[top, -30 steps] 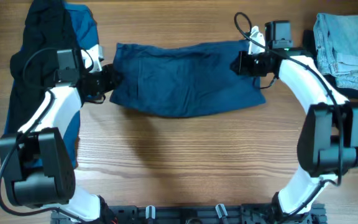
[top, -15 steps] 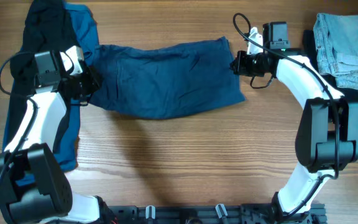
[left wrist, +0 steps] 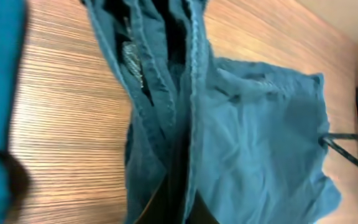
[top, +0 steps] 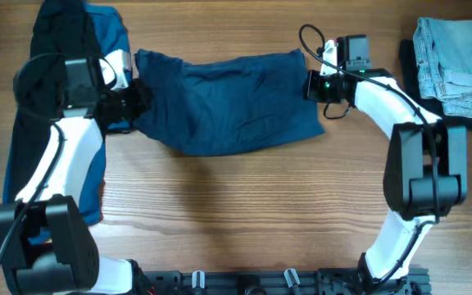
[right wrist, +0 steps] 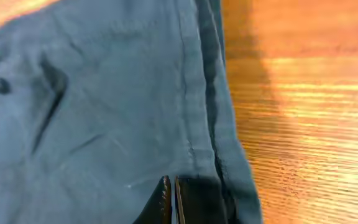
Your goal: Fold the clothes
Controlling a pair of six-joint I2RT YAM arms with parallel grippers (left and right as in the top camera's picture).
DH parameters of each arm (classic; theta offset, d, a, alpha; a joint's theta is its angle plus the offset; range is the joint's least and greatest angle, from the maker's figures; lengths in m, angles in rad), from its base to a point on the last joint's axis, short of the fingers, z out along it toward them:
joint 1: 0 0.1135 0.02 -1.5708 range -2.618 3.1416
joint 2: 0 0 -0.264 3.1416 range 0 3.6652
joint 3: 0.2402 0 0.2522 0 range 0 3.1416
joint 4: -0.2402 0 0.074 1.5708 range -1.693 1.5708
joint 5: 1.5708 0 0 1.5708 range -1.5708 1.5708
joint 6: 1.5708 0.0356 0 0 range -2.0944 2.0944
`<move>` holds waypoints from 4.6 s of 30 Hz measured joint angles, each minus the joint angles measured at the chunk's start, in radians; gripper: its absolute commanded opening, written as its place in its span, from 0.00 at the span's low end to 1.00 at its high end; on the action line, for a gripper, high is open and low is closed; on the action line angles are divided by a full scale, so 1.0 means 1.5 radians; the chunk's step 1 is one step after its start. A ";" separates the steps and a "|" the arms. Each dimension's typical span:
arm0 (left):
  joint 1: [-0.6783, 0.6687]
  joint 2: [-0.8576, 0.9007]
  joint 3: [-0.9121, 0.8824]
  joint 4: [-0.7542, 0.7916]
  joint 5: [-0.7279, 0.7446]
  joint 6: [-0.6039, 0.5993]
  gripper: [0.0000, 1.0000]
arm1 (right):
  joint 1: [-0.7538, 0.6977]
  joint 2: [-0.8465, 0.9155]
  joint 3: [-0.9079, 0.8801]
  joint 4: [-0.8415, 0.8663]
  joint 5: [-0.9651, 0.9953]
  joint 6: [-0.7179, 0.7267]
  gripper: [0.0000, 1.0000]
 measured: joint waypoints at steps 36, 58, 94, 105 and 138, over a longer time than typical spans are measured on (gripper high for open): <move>-0.474 0.133 0.007 0.411 -0.153 -0.139 0.04 | -0.037 0.057 0.017 0.006 -0.141 0.015 0.04; -0.391 0.121 0.009 0.453 -0.189 -0.224 1.00 | -0.073 -0.229 0.016 -0.084 -0.117 -0.021 0.24; -0.265 0.030 0.015 0.111 -0.158 -0.175 1.00 | -0.017 0.064 0.016 0.016 -0.198 -0.216 0.04; -0.265 0.030 0.015 0.108 -0.170 -0.175 1.00 | -0.017 -0.029 0.016 0.014 -0.162 -0.211 0.04; -0.227 0.030 0.015 0.076 -0.174 -0.164 1.00 | -0.030 -0.076 0.025 0.034 -0.060 -0.061 0.04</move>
